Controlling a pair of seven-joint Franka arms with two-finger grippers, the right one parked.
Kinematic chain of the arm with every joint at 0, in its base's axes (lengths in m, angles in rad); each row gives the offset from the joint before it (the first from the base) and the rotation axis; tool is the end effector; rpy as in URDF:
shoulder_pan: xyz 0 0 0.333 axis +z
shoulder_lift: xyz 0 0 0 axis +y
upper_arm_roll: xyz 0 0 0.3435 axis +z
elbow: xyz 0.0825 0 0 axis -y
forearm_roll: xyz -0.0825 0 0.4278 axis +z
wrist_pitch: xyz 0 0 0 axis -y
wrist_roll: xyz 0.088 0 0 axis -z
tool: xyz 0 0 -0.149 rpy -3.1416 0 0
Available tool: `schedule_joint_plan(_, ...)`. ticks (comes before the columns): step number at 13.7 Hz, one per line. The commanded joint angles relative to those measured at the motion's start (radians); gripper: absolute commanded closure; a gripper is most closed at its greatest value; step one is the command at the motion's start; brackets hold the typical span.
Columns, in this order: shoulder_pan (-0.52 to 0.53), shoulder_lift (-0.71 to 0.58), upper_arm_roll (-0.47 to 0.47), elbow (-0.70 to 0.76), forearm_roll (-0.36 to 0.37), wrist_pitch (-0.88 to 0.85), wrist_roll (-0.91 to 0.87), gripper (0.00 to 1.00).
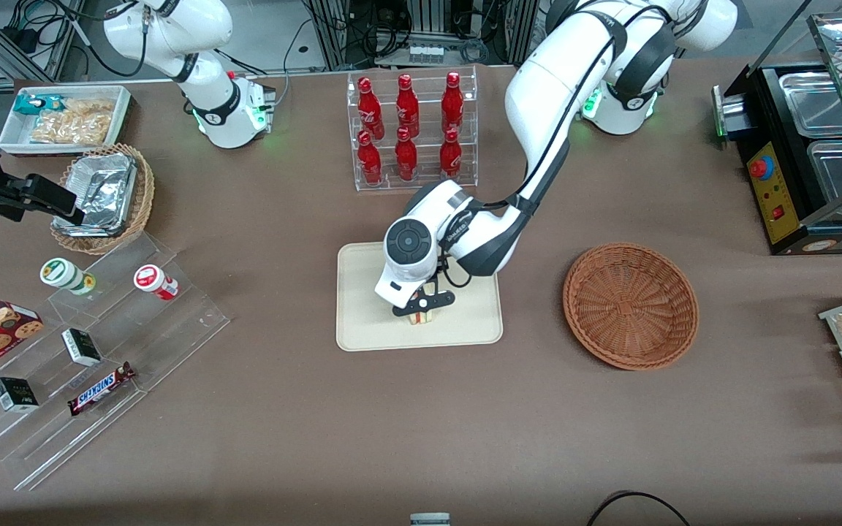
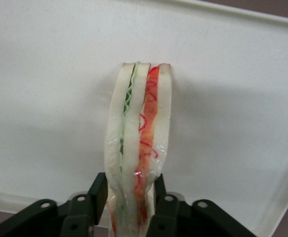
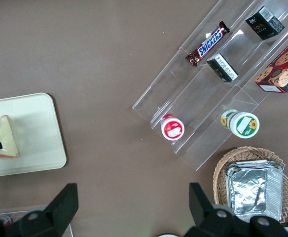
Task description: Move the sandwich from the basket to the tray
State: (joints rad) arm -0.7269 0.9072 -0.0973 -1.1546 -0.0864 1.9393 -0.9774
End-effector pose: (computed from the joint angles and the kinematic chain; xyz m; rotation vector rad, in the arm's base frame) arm 0.5558 -0.5857 0.1953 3.1024 0.3456 -0.3085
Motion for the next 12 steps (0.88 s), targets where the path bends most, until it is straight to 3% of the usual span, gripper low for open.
schedule_joint_plan(1, -0.008, -0.046, 0.019, 0.019, 0.022, -0.037, 0.002, 0.00)
schedule_joint_plan(7, 0.047, -0.166, 0.027, 0.009, 0.053, -0.178, 0.059, 0.00)
schedule_joint_plan(9, 0.047, -0.200, 0.100, 0.004, 0.040, -0.255, 0.080, 0.00)
schedule_joint_plan(12, 0.118, -0.309, 0.113, -0.127, 0.039, -0.290, 0.192, 0.00)
